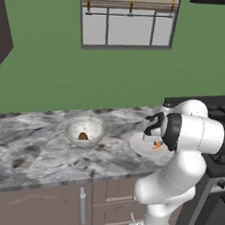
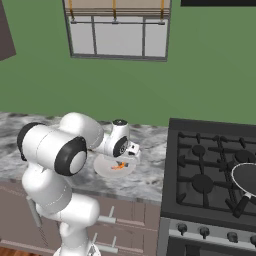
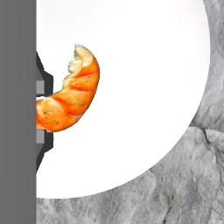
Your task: Place the shrimp on the plate and place the potato on the same plate.
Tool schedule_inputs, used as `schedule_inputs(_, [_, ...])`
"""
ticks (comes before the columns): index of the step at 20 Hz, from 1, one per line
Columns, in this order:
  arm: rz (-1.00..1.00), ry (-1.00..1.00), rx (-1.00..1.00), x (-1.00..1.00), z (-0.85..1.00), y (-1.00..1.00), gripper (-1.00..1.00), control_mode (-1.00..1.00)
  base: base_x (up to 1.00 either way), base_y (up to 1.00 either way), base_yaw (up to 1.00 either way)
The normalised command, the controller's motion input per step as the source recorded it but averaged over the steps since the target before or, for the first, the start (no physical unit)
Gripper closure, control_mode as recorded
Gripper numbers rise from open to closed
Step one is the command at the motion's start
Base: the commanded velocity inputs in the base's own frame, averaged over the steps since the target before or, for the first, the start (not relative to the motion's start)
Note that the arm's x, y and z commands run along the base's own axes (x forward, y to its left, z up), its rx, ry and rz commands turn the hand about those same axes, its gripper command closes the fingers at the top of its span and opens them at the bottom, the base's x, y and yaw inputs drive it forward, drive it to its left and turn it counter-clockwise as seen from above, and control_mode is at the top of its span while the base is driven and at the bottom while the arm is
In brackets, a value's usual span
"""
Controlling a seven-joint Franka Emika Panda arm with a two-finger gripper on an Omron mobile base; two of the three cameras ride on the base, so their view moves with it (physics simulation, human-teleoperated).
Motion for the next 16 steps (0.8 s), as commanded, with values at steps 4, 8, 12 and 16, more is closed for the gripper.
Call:
schedule_inputs(4, [0.00, 0.00, 0.00, 0.00, -0.17, -0.03, -1.00, -1.00, 0.00, 0.00, 0.00])
schedule_inputs(8, [0.00, 0.01, 0.00, 0.00, 0.00, 0.00, -1.00, -1.00, 0.00, 0.00, 0.00])
schedule_inputs(12, [0.00, 0.00, 0.00, 0.00, 0.00, 0.00, -1.00, -1.00, 0.00, 0.00, 0.00])
schedule_inputs(16, [0.00, 0.03, 0.00, 0.00, 0.02, 0.00, -1.00, -1.00, 0.00, 0.00, 0.00])
